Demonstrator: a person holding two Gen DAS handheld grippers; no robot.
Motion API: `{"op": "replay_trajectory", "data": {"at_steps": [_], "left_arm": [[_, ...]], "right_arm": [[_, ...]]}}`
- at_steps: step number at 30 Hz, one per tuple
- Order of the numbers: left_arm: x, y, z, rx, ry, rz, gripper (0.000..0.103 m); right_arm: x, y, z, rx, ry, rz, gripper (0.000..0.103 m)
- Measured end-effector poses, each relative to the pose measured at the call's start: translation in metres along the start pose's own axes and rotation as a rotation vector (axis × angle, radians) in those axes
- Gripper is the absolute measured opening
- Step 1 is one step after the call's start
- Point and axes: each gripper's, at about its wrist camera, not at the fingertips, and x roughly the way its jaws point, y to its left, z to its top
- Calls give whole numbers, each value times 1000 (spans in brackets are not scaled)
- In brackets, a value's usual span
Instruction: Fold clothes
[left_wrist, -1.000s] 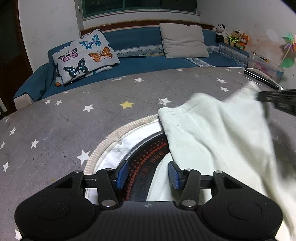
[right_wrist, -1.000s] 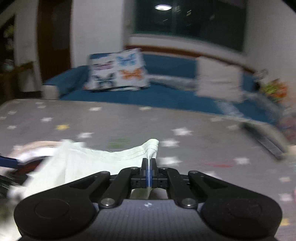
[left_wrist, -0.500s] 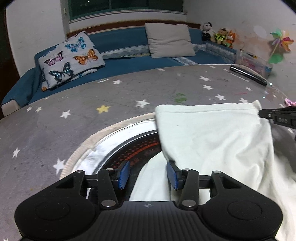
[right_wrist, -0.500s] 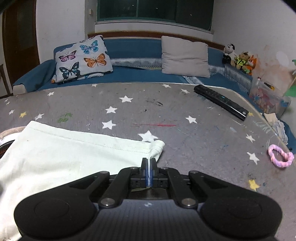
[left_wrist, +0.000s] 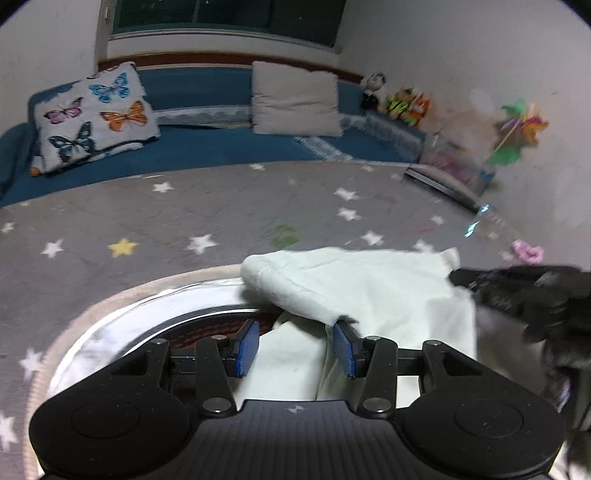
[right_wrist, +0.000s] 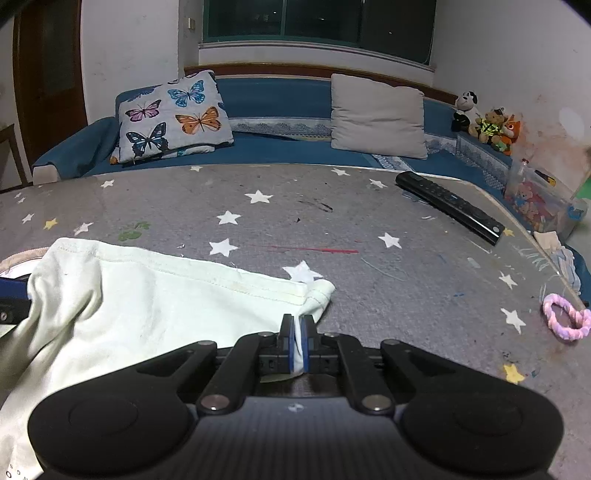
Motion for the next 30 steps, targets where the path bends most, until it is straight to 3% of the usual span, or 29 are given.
{"op": "replay_trajectory", "data": {"at_steps": [5,7,10,15,18,23,26,28,30], "left_arm": [[-10,-41,-5,156,-75,-74,49],[-10,-58,-8,219,-70,-106,49],[-10,-68,-9,251,-74,-97,49],[-14,-39,1,128,-108,-2,49],[-13,-19,7,66,-89,62,47],[4,-12,0,99,25,92,49],[8,-13,-3,104,46,99,49],[8,-13,-5,110,45,98,40],[5,-12,-6,123,27,117,10]], "right_arm": [[0,-2,0,1,-3,9,5],[0,-2,0,2,-5,11,5],[-1,-3,0,8,-5,15,5],[1,-6,-1,22,-5,27,5],[1,-7,-1,25,-7,30,5],[1,-7,-1,27,-10,30,5],[0,-7,-1,28,-10,29,5],[0,-6,-2,28,-10,27,5],[0,-6,-1,27,-10,26,5]]}}
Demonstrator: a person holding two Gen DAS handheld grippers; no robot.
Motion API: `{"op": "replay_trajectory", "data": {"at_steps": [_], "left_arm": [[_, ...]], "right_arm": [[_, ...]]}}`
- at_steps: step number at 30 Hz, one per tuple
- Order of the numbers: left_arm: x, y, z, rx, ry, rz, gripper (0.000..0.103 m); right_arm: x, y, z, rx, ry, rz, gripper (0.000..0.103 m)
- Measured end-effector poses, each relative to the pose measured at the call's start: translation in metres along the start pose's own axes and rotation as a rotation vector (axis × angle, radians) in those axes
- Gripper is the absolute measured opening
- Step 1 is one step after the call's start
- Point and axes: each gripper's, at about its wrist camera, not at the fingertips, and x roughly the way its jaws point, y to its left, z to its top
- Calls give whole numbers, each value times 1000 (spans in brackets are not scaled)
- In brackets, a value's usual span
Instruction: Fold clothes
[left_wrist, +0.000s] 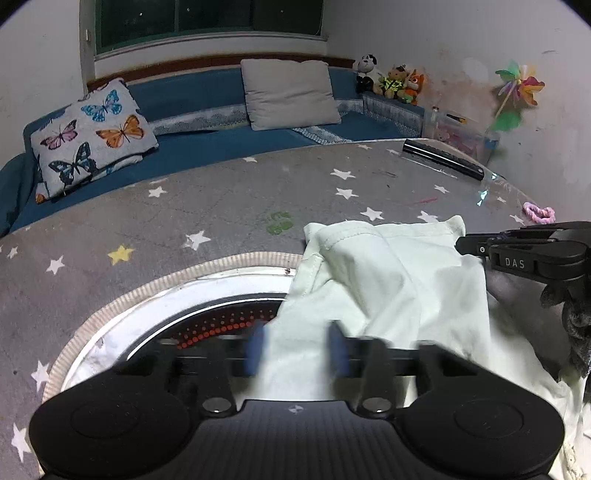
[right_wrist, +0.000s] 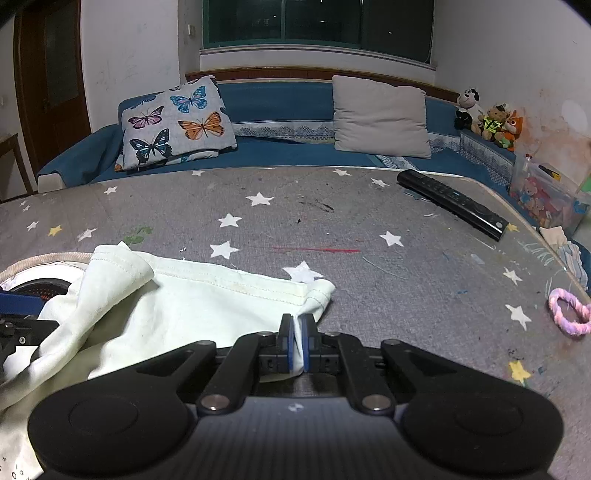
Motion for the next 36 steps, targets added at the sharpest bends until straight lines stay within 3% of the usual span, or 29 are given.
{"op": "replay_trajectory", "data": {"at_steps": [3,10,11,14,19,21,24,25,28,29,30,32,36], "left_arm": [[-6,10,-2,4,-40,78,0],[-26,60,7,-52,-135,361,0],[-28,69,9,-93,-122,357,0],[-28,83,7,-195,-75,209,1],[-15,53,3,-132,-15,21,8],[-9,38,2,-88,2,-3,32],[-3,21,1,-37,7,-29,50],[0,18,0,-26,13,-40,51],[7,6,-3,-3,26,-45,49],[8,3,-3,7,22,-48,43],[9,1,-3,15,15,-52,30],[7,-1,-3,33,-7,-46,18],[-8,5,0,84,-96,104,13]], "right_arm": [[0,1,0,2,1,-3,5],[1,2,1,-2,2,-11,5],[1,2,1,-6,2,-12,5],[1,3,2,-4,3,-14,5],[2,3,2,-6,0,-16,6],[3,3,2,-7,1,-17,6],[3,3,3,-13,3,-17,6],[3,3,3,-14,4,-16,6],[3,2,2,-12,3,-13,6],[3,2,2,-11,2,-12,6],[3,2,2,-10,2,-12,6],[3,1,2,-8,1,-11,6],[3,0,2,-3,-1,-9,7]]}}
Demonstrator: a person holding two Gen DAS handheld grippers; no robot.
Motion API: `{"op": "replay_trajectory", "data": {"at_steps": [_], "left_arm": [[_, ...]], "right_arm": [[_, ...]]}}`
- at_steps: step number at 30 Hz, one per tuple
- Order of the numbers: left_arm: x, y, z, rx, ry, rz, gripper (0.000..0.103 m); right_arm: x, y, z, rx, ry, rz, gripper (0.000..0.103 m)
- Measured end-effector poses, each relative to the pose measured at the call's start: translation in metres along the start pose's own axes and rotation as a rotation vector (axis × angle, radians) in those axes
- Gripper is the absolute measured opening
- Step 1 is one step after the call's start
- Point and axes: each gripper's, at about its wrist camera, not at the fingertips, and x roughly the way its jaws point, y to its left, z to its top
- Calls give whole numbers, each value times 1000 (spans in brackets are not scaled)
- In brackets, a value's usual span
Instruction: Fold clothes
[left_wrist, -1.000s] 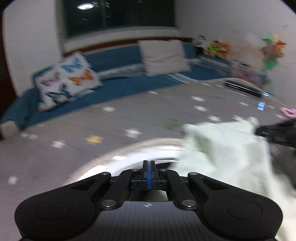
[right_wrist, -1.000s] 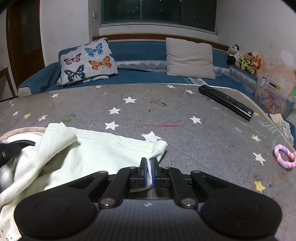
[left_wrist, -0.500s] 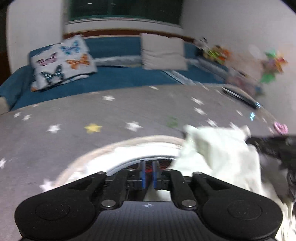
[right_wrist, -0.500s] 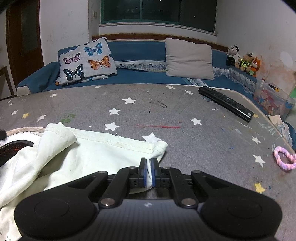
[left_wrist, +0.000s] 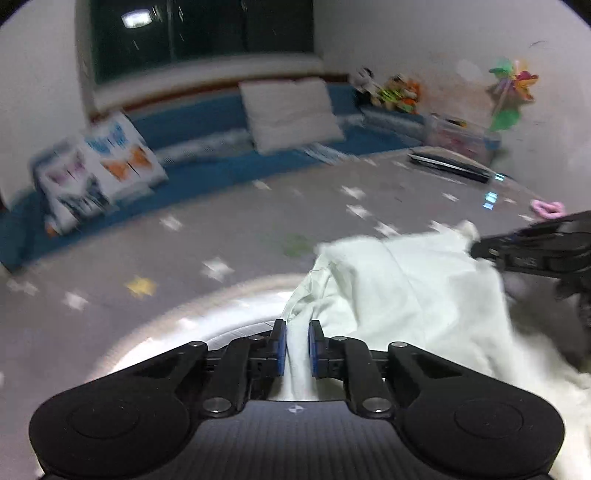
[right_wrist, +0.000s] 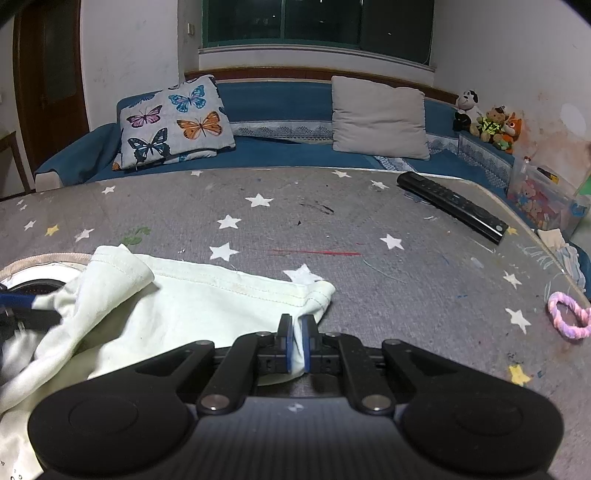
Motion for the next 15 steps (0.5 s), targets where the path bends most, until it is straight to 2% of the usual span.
{"op": "replay_trajectory", "data": {"at_steps": [3,6,9,10,13,15], "left_arm": [[-7,17,2,15,-35,163,13],[-4,43,1,-29,0,274,13],[4,65,-7,-83,58,287,13],[6,67,-10,-84,69,294,13],[6,72,-14,-87,73,306,13],[5,75,-13,-101,74,309,18]], "right_arm": [[0,1,0,0,1,-3,7],[1,2,1,-3,1,-8,8],[2,2,2,2,2,-9,10],[2,2,2,3,3,-7,14],[4,4,4,-2,5,5,16],[8,7,9,-10,4,1,16]]}}
